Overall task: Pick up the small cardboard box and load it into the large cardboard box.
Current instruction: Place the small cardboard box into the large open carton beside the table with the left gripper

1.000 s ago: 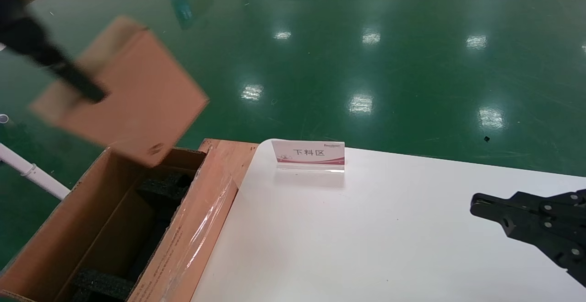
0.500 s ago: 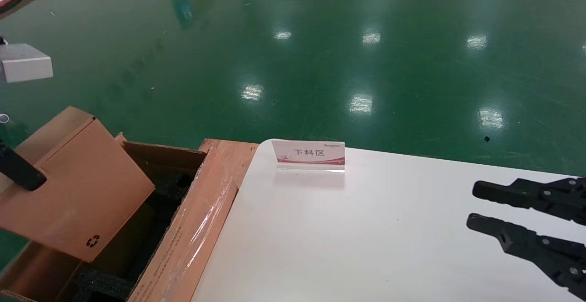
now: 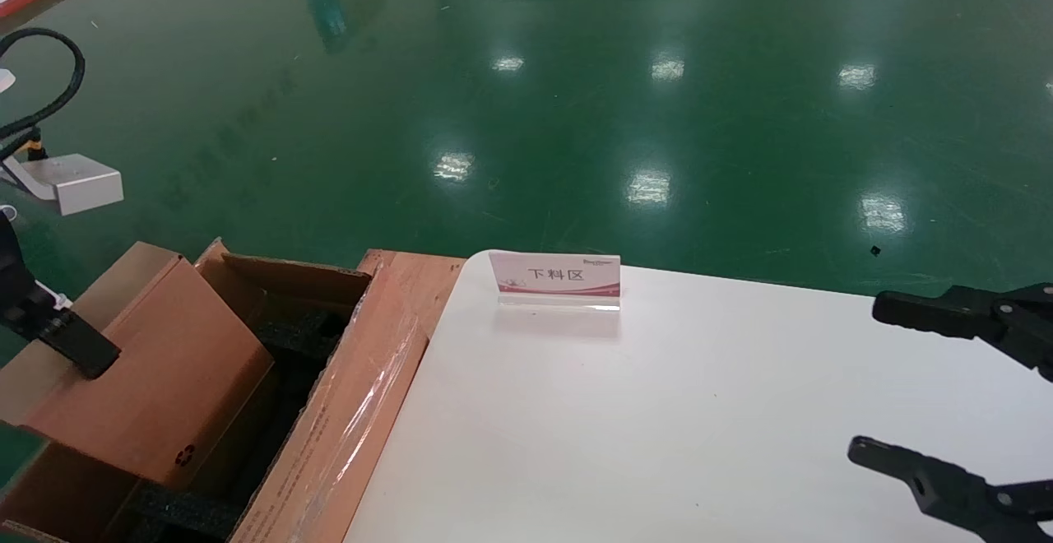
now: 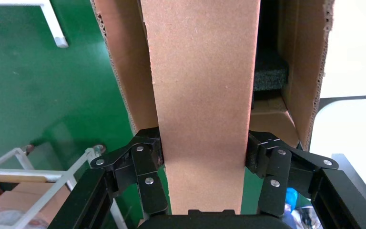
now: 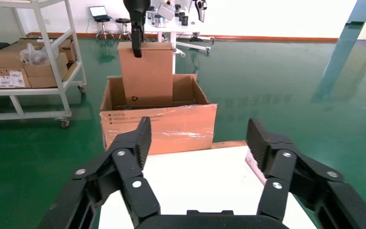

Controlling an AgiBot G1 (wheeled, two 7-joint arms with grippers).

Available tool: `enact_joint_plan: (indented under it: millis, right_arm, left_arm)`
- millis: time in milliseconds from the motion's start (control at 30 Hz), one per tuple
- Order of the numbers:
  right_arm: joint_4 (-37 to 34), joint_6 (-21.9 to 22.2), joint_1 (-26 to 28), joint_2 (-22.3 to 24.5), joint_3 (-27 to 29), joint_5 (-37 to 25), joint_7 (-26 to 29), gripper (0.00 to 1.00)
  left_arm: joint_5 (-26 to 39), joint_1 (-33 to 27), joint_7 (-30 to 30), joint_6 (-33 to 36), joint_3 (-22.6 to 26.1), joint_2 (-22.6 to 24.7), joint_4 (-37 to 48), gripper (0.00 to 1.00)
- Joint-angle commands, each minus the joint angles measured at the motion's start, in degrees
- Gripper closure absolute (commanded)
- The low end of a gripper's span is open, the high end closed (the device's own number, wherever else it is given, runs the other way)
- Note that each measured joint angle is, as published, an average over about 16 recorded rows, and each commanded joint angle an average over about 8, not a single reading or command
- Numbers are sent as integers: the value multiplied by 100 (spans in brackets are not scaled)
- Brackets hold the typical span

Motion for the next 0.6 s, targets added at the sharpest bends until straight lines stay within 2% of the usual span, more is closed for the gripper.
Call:
enact_joint_plan:
  millis: [33,600]
  right_arm:
    - [0,0,0,0,-1,0,0,0]
    - [0,3,1,2,-6,4,-3,0]
  left_arm:
    - [85,36,-100,-65,-50,-102,-72,100]
    - [872,228,-859,-485,-176,-538,-782,100]
